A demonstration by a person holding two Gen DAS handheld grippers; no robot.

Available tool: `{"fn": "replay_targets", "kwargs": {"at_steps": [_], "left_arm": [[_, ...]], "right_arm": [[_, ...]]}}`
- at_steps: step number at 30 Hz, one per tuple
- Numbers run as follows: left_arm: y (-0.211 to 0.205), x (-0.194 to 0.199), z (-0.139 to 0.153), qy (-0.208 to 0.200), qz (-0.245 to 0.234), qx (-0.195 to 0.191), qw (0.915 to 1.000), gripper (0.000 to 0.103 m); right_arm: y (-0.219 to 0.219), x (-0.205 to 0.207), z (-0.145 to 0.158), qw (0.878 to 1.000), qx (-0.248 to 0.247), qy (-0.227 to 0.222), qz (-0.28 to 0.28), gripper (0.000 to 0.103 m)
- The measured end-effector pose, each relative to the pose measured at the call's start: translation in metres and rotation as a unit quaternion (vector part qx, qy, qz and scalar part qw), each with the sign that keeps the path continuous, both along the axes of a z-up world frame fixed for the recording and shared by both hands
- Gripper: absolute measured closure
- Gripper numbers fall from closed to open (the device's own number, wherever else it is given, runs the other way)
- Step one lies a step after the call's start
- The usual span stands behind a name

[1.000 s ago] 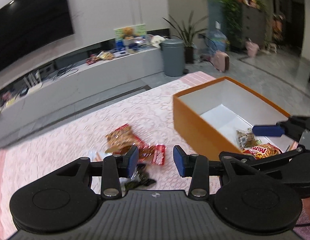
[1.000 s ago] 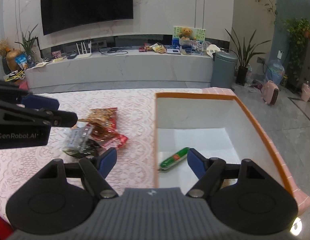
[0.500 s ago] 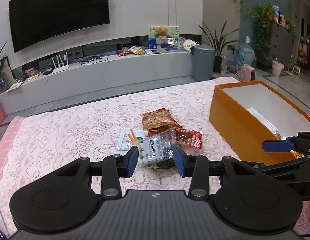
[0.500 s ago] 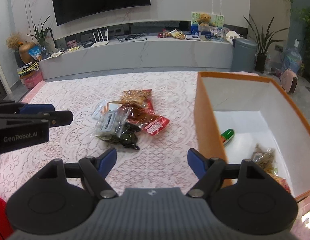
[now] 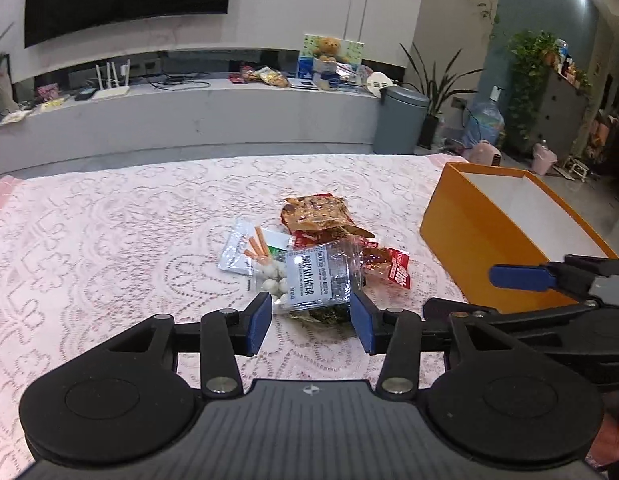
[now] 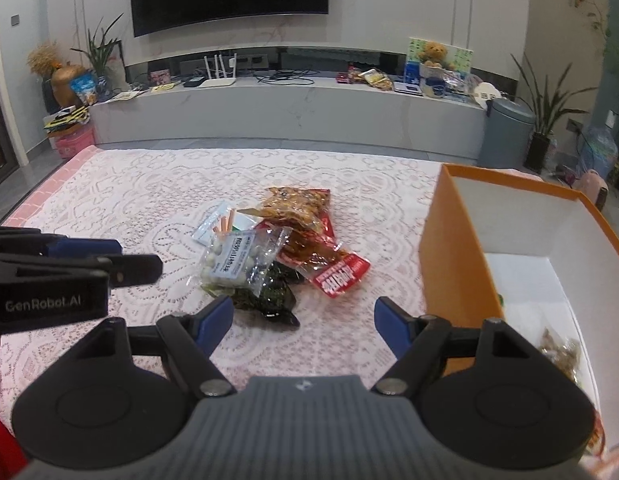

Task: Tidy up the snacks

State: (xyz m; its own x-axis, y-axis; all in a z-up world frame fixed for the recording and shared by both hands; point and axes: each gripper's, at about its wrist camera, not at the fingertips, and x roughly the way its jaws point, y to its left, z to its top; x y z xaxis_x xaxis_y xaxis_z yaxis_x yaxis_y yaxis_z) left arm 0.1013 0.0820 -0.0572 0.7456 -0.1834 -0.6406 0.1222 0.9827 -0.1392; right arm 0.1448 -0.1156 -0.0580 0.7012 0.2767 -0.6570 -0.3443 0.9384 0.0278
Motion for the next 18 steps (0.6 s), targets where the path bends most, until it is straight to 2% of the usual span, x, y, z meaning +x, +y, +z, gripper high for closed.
{"fn": "replay_targets", "kwargs": {"at_steps": [2, 4, 5, 8, 10, 14, 18], "left_arm": [[0.001, 0.005, -0.004, -0.003, -0.008, -0.004, 1.0000, 0.046], [-0.003, 0.011, -0.008, 0.000, -0.018, 0.012, 0.9998, 0.039], [-0.005, 0.014, -0.011, 0.002, -0.024, 0.023, 0.9994, 0.038], [-0.012, 0.022, -0.022, 0.014, -0.029, 0.043, 0.9985, 0.038], [-0.014, 0.028, -0.028, 0.021, -0.031, 0.038, 0.9986, 0.038], [-0.023, 0.037, -0.032, 0.026, -0.040, 0.023, 0.9986, 0.038], [-0.039, 0.049, -0.036, 0.030, -0.052, 0.034, 0.9976, 0.047]], "right_arm": [[0.002, 0.007, -0.004, 1.000, -0.002, 0.000, 0.001, 0.029], [0.004, 0.016, -0.009, 1.000, -0.008, 0.002, -0.002, 0.040], [0.004, 0.021, -0.011, 1.000, -0.013, 0.004, -0.006, 0.042], [0.003, 0.033, -0.020, 1.000, -0.017, 0.013, -0.009, 0.049], [0.002, 0.040, -0.026, 1.000, -0.017, 0.019, -0.009, 0.053], [-0.001, 0.049, -0.036, 0.999, -0.024, 0.029, -0.019, 0.054], [-0.004, 0.056, -0.047, 0.998, -0.034, 0.039, -0.025, 0.056]]}}
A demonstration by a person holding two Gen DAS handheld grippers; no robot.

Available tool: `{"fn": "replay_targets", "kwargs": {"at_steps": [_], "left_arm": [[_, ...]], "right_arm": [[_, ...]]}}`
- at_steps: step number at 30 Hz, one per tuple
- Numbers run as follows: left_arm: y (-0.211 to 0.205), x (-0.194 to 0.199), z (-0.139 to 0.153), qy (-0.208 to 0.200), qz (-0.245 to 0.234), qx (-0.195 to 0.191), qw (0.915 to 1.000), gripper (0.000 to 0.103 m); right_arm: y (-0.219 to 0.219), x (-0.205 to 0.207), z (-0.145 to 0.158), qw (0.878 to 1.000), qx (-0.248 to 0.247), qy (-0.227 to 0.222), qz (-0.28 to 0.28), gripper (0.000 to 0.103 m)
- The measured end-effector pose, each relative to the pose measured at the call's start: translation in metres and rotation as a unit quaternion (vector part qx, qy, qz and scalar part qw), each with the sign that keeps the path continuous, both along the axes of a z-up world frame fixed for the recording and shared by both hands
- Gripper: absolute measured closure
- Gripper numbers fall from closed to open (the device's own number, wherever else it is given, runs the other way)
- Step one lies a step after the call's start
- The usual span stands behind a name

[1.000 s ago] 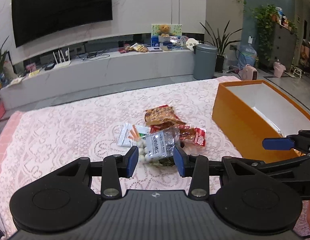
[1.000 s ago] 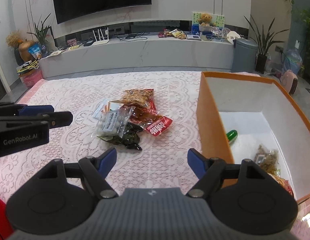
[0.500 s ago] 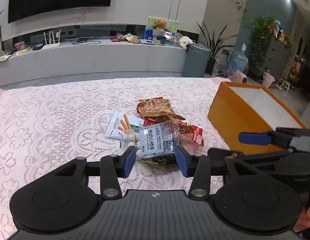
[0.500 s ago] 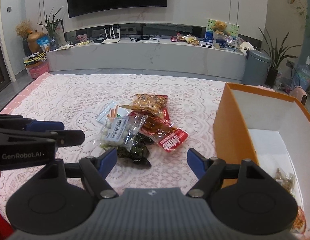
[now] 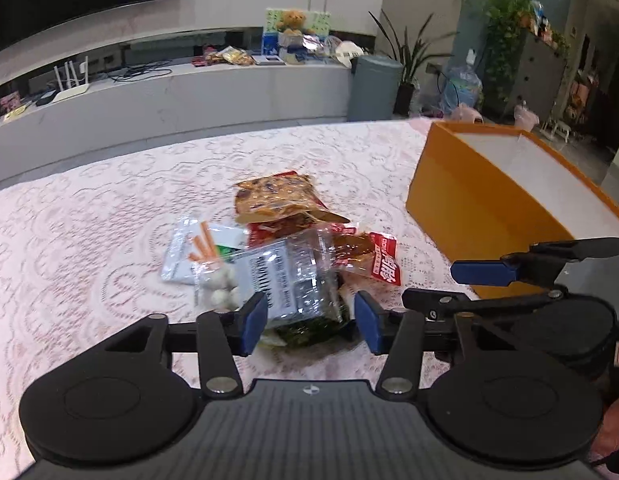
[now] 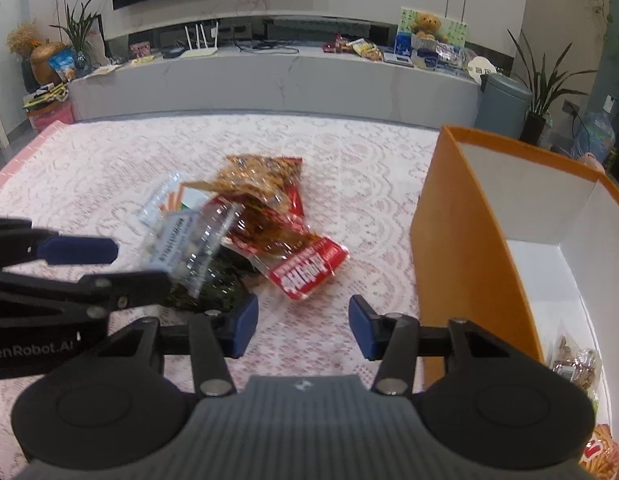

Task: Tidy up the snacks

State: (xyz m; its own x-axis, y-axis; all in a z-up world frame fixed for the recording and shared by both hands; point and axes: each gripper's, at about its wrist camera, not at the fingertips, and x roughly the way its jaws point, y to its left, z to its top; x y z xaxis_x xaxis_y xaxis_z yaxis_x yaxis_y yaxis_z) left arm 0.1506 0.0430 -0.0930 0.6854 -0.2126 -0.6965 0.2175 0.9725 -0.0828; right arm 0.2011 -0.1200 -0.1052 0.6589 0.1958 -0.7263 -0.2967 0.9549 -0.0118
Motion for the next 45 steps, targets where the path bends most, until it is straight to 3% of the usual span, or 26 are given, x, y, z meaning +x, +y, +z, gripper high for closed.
{"fn": "replay_targets", "kwargs": {"at_steps": [4, 9, 13, 17, 22, 28, 31, 34, 36, 37, 41, 45], "left_arm": [[-0.009, 0.014, -0.005, 0.009, 0.006, 0.008, 0.9999, 0.047], [-0.027, 0.024, -0.012, 0.007, 0.021, 0.078, 0.9967, 0.049], [-0.031, 0.021, -0.016, 0.004, 0.026, 0.105, 0.9941, 0.072], [-0.024, 0.007, -0.009, 0.000, 0.026, 0.107, 0.9939, 0.083], [-0.007, -0.017, 0.004, 0.016, 0.008, 0.110, 0.9938, 0.087], [0.018, -0.040, -0.002, 0.083, -0.004, 0.117, 0.9897, 0.089], [0.028, -0.048, -0.007, 0.095, 0.011, 0.124, 0.9876, 0.090], [0.040, -0.052, -0.007, 0.103, 0.034, 0.103, 0.9887, 0.087], [0.046, -0.054, -0.004, 0.098, 0.045, 0.079, 0.9911, 0.071], [0.049, -0.055, -0.001, 0.093, 0.048, 0.070, 0.9921, 0.054], [0.049, -0.050, 0.008, 0.066, 0.060, 0.040, 0.9952, 0.029], [0.050, -0.033, 0.000, 0.074, 0.080, 0.011, 0.9940, 0.025]], "right_arm": [[-0.009, 0.006, -0.009, 1.000, 0.002, 0.011, -0.007, 0.058], [-0.014, 0.008, -0.013, 1.000, -0.001, 0.015, -0.007, 0.058], [-0.016, 0.007, -0.013, 1.000, 0.006, 0.017, -0.005, 0.058], [-0.016, 0.007, -0.014, 1.000, 0.006, 0.019, -0.002, 0.058], [-0.012, 0.005, -0.015, 0.999, 0.019, 0.030, 0.004, 0.058], [0.002, -0.001, -0.012, 0.999, 0.032, 0.028, 0.026, 0.057], [0.008, -0.006, -0.011, 0.998, 0.034, 0.028, 0.035, 0.057], [0.010, -0.010, -0.010, 0.998, 0.034, 0.029, 0.039, 0.057], [0.009, -0.011, -0.009, 0.998, 0.034, 0.030, 0.038, 0.057], [0.009, -0.012, -0.008, 0.998, 0.034, 0.030, 0.038, 0.057], [0.006, -0.012, -0.007, 0.998, 0.036, 0.031, 0.034, 0.057], [0.005, -0.013, -0.005, 0.998, 0.046, 0.028, 0.042, 0.056]]}}
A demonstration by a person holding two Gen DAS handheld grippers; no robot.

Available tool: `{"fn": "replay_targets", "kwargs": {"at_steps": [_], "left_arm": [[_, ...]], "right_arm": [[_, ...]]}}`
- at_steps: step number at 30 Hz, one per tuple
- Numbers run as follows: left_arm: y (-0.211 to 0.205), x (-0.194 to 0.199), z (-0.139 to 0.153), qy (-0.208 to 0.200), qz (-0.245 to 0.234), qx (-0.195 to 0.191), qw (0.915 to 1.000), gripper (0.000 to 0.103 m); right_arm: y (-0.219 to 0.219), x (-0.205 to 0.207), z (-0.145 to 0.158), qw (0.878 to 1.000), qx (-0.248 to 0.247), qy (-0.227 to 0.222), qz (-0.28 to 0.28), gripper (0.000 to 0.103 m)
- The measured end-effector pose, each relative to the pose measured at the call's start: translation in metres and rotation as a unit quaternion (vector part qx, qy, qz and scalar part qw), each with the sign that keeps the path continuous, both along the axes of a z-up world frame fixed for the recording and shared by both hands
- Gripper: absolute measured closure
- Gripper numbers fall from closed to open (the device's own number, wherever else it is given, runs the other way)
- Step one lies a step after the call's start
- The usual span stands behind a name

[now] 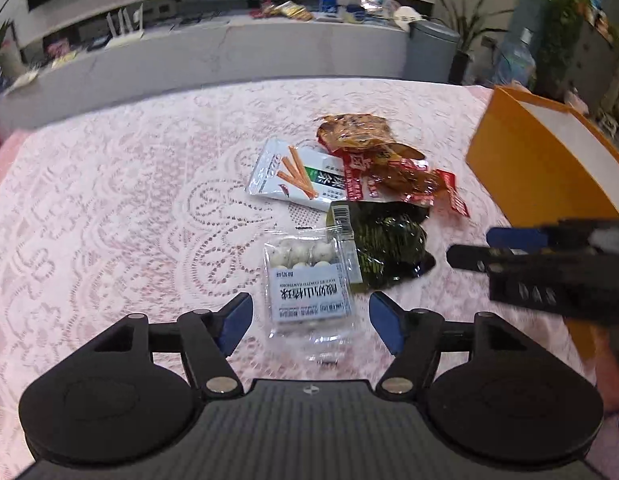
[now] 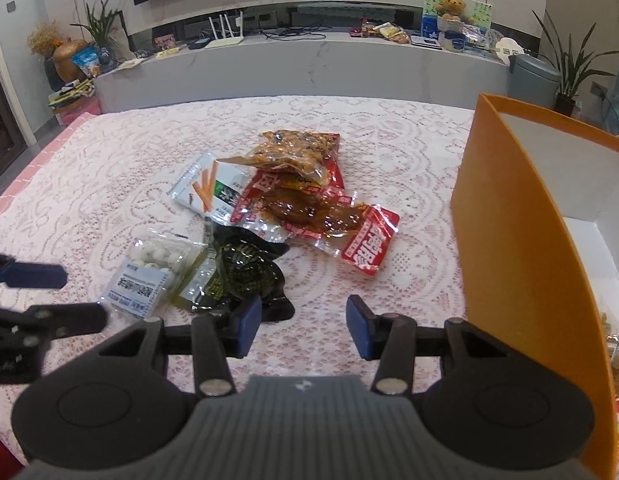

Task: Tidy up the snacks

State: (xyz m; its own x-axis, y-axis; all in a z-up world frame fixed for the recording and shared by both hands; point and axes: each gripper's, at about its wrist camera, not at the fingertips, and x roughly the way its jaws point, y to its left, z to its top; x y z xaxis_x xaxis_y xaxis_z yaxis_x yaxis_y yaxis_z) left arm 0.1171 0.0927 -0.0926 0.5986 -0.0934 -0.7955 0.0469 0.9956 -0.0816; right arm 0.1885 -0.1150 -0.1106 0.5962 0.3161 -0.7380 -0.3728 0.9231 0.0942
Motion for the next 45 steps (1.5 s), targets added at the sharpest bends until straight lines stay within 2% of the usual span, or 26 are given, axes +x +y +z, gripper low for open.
{"fn": "replay_targets", "kwargs": {"at_steps": [7, 10, 15, 18, 20, 25, 32, 38, 45], "left_arm": [[-0.003, 0.017, -0.021, 0.010, 0.005, -0.008, 0.9999, 0.025], [-0.003, 0.024, -0.026, 0.006, 0.013, 0.003, 0.9999, 0.025], [0.001, 0.034, -0.038, 0.025, 0.017, -0.008, 0.9995, 0.026], [-0.001, 0.034, -0.040, 0.019, 0.011, 0.003, 0.9998, 0.028], [-0.001, 0.033, -0.040, 0.015, 0.005, 0.002, 0.9999, 0.034], [0.002, 0.025, -0.035, 0.007, 0.005, 0.022, 0.9997, 0.036], [0.009, 0.018, -0.029, 0.007, 0.007, 0.019, 0.9998, 0.036], [0.006, 0.022, -0.036, 0.021, 0.002, 0.029, 0.9994, 0.034], [0.001, 0.023, -0.043, 0.000, -0.002, 0.047, 0.9989, 0.027]], "right_arm": [[-0.003, 0.006, 0.000, 1.000, 0.013, 0.007, -0.010, 0.055], [-0.003, 0.007, 0.001, 1.000, 0.016, 0.006, -0.008, 0.051], [0.006, 0.010, 0.001, 1.000, 0.025, 0.000, 0.017, 0.051], [0.013, 0.012, 0.001, 0.999, 0.027, -0.004, 0.036, 0.050], [0.019, 0.013, -0.001, 0.998, 0.027, -0.009, 0.048, 0.050], [0.027, 0.020, -0.007, 0.998, 0.023, -0.006, 0.065, 0.047], [0.035, 0.035, -0.020, 0.997, 0.023, 0.005, 0.067, 0.047], [0.038, 0.046, -0.028, 0.998, 0.033, 0.023, 0.056, 0.047], [0.040, 0.045, -0.033, 0.998, 0.027, 0.017, 0.051, 0.053]]}}
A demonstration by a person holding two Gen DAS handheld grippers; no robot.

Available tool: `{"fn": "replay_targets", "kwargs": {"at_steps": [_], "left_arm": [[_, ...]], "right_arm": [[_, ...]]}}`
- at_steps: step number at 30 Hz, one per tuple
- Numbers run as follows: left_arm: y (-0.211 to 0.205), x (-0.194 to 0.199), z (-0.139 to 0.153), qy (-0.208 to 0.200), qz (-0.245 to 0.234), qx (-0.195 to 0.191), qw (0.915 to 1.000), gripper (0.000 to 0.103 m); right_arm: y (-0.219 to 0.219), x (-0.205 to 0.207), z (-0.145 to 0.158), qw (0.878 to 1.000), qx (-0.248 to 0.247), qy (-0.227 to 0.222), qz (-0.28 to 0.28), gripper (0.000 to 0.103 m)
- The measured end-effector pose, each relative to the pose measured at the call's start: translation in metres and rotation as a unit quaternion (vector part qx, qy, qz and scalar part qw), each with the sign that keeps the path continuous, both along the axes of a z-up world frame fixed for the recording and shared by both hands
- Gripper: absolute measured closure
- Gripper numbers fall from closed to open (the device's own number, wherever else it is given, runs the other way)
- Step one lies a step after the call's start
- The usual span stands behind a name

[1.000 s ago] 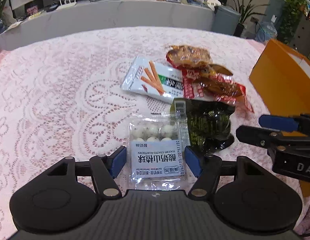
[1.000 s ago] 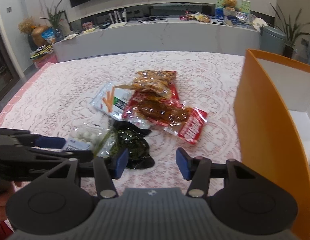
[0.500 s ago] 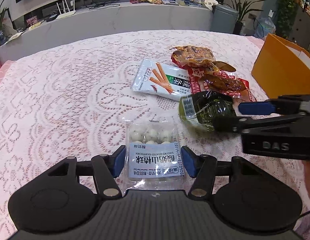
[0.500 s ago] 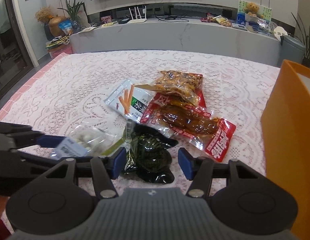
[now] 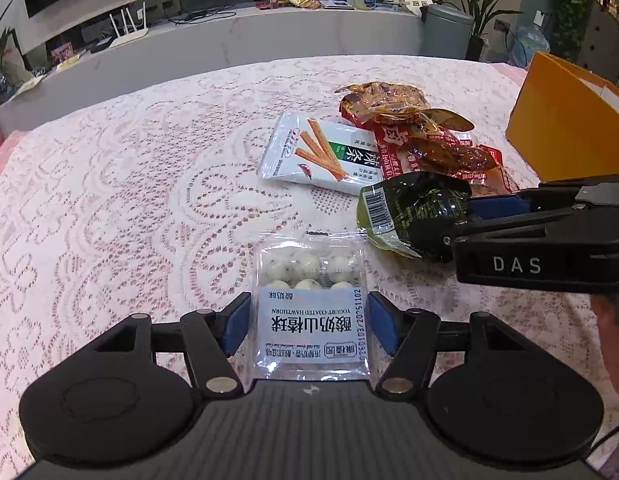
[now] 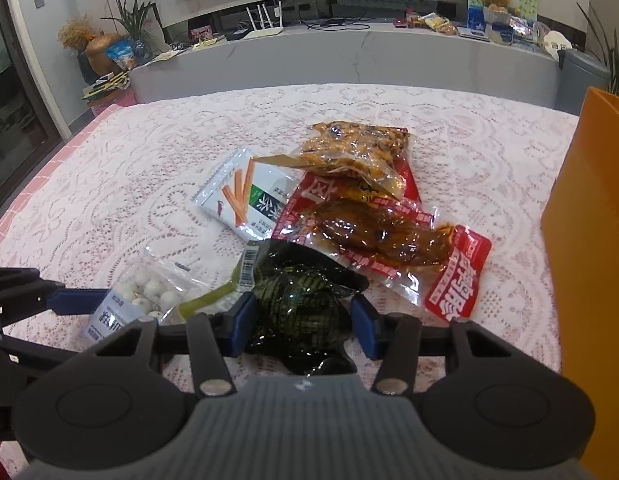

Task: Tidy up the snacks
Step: 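Grasp the clear white-ball pack with the left gripper while the right grasps the dark green bag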

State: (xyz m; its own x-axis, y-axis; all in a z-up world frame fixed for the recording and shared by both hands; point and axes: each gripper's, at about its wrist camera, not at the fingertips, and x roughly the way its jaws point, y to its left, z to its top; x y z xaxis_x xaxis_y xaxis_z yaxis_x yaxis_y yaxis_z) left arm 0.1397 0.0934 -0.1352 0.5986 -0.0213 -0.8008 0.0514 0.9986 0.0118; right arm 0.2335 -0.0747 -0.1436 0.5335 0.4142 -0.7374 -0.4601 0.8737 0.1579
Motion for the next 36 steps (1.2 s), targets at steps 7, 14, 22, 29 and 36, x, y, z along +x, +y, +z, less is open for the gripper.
{"fn": "replay_targets", "kwargs": {"at_steps": [7, 14, 22, 29, 36], "left_arm": [[-0.002, 0.002, -0.001, -0.008, -0.004, 0.002, 1.0000, 0.035], [-0.007, -0.007, 0.012, -0.019, -0.007, 0.002, 0.9998, 0.039], [-0.015, -0.033, 0.055, -0.042, -0.005, -0.011, 0.9990, 0.039], [-0.030, -0.051, 0.096, -0.047, -0.007, -0.026, 0.9985, 0.038], [-0.068, -0.059, 0.132, -0.075, -0.049, -0.026, 0.9957, 0.038]], "right_arm": [[0.001, -0.008, 0.006, 1.000, -0.010, -0.008, 0.004, 0.059], [-0.014, -0.027, 0.027, 1.000, -0.009, -0.021, -0.006, 0.060], [-0.041, -0.054, 0.059, 0.999, -0.005, -0.033, -0.019, 0.060], [-0.072, -0.082, 0.102, 0.998, 0.003, -0.063, -0.021, 0.060], [-0.120, -0.100, 0.140, 0.995, 0.009, -0.088, -0.037, 0.059]]}}
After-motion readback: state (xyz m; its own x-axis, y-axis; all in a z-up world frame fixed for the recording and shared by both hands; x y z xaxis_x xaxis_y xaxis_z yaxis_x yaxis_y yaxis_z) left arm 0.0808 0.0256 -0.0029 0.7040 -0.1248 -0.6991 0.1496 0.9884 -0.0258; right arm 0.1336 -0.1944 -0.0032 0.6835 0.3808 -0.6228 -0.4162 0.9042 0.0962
